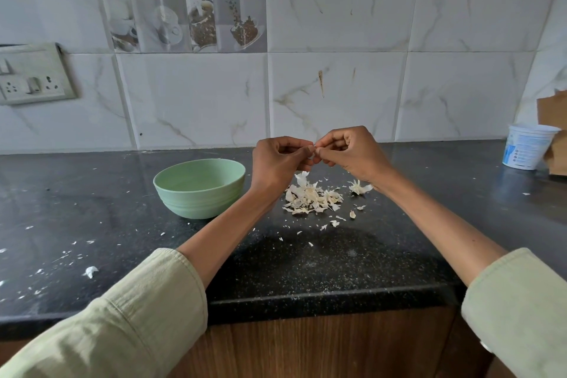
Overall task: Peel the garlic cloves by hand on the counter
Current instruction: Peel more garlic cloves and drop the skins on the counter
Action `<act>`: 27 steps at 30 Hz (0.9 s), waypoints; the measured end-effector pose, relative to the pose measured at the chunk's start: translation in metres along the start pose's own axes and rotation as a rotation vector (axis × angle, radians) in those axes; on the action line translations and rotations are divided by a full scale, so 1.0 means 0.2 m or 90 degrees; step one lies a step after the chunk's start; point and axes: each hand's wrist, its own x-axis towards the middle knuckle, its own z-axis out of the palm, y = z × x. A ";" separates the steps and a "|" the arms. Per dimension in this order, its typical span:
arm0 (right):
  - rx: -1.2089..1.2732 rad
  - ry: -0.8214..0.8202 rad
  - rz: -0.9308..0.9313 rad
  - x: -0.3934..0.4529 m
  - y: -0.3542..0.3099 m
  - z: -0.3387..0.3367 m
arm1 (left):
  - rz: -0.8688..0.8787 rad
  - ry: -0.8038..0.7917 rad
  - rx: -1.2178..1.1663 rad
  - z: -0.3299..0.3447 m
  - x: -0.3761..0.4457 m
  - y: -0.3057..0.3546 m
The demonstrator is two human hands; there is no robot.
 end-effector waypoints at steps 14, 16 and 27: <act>-0.082 0.025 -0.004 -0.02 -0.01 0.04 | 0.009 0.022 0.038 0.02 -0.01 -0.02; -0.094 0.025 -0.012 -0.03 -0.01 0.05 | 0.011 0.026 0.045 0.02 -0.01 -0.01; -0.127 0.035 -0.037 -0.03 0.00 0.06 | 0.003 0.006 0.026 0.03 -0.01 -0.02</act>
